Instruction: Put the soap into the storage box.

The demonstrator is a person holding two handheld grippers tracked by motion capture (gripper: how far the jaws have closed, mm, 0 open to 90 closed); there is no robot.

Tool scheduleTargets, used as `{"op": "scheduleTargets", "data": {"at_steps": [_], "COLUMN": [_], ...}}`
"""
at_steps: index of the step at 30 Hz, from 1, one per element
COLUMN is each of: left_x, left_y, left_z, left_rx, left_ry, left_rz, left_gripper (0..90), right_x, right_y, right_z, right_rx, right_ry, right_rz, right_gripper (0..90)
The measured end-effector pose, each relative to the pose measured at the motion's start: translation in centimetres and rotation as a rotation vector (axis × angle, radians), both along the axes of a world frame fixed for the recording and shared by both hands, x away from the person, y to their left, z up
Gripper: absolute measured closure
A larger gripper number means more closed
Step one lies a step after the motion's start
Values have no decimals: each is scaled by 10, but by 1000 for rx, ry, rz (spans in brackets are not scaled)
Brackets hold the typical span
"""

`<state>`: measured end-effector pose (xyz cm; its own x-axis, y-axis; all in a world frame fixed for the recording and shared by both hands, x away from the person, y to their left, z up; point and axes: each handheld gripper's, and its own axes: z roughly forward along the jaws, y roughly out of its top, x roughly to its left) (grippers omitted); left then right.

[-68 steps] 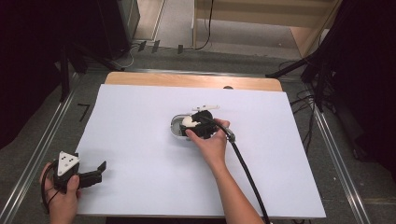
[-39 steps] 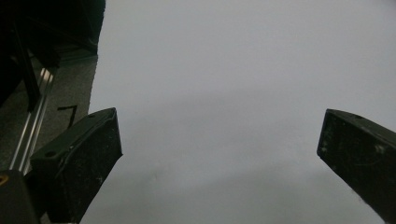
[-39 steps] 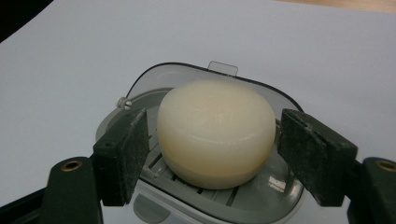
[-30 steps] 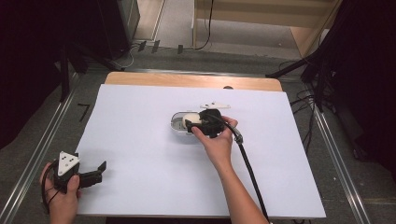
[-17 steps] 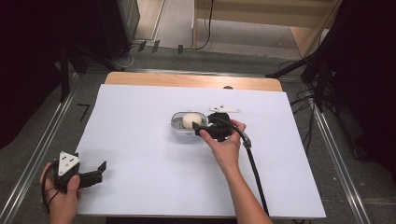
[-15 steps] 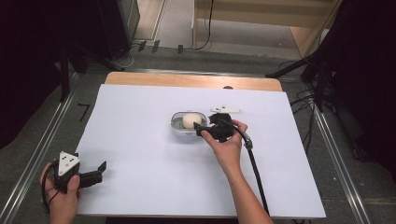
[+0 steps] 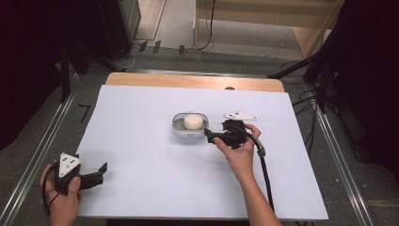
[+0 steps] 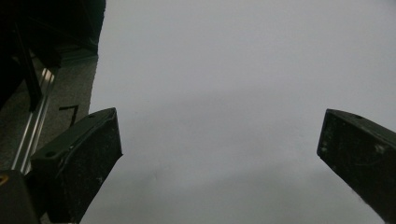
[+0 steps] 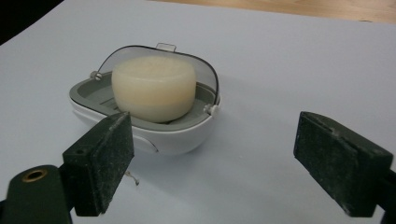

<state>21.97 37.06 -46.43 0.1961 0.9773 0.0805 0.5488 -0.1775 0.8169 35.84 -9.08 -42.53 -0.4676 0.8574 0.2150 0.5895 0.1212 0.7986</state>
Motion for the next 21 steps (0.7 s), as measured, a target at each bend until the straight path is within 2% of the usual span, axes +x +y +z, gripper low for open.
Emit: {"op": "scheduleTargets", "data": {"at_steps": [8, 13, 21], "left_x": [0, 0, 0], "left_y": [0, 0, 0], "left_z": [0, 0, 0], "left_rx": [1, 2, 3], "left_ry": [0, 1, 1], "left_rz": [0, 0, 0], "left_gripper": [4, 4, 4], "right_x": [-10, -15, -22], "right_y": [-18, -35, -50], "right_z": [-3, -9, -15], "right_rx": [-12, -14, -22], "right_ry": [-10, -6, -1], "right_rz": [-12, -36, -56], "right_gripper": [32, 26, 22]}}
